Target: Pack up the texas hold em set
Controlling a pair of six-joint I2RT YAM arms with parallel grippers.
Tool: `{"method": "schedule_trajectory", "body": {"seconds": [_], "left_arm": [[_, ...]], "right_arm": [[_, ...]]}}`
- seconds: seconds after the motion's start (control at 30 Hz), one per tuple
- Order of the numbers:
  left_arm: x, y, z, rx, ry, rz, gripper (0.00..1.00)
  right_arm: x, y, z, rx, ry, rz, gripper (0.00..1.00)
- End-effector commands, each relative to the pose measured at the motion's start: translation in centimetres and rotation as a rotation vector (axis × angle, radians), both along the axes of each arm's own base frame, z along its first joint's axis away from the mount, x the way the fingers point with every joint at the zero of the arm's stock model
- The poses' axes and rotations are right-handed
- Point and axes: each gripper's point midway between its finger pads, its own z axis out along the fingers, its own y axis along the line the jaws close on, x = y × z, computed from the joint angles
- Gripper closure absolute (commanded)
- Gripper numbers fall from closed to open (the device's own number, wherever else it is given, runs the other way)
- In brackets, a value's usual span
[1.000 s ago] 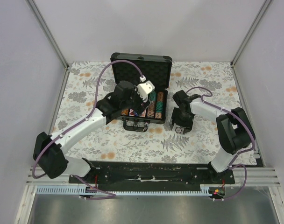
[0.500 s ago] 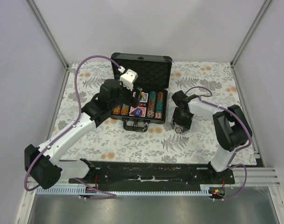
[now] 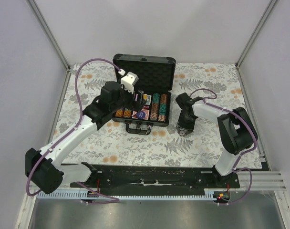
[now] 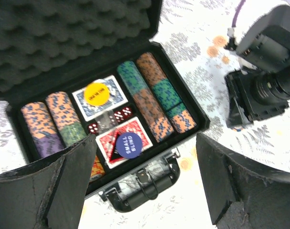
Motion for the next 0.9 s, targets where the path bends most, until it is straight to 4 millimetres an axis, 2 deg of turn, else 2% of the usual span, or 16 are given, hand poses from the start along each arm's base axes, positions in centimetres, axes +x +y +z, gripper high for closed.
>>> {"method": "schedule_trajectory", "body": {"seconds": [0.0,0.17,0.2,0.23,0.37,0.53,0.67,0.87], "left_arm": [[-1.8,-1.6,-0.7,-0.086,0.059,-0.096,0.08],[-4.1,-3.2,-2.1,-0.218,0.126,-0.175,0.08],[-4.7,-3.5,-3.0,-0.252,0.159,-0.180,0.08],[-4.8,-3.8,-2.6,-0.300,0.154,-0.188,0.08],[-5.4,-4.7,-4.0,-0.395,0.221,-0.182,0.09],[-5.1,-6.2,-4.4,-0.510,0.287,-0.152,0.11],[-4.1,-7.7,-4.3,-0.577,0.307,-0.118,0.13],[-2.6,-8.5,-4.6,-0.637,0.333,-0.061,0.17]], "right_arm": [[0.6,0.5,0.1,0.019,-0.033,-0.005,0.62],[1.4,1.6,4.0,0.092,-0.095,-0.005,0.62],[1.6,1.9,4.9,0.112,-0.111,-0.007,0.62],[1.8,2.2,5.8,0.133,-0.125,-0.010,0.62],[2.7,4.4,9.1,0.243,-0.171,-0.017,0.63],[3.7,7.0,13.2,0.362,-0.231,-0.021,0.63],[4.4,9.3,15.6,0.449,-0.264,-0.029,0.63],[4.7,11.2,17.3,0.545,-0.276,-0.065,0.63]]}}
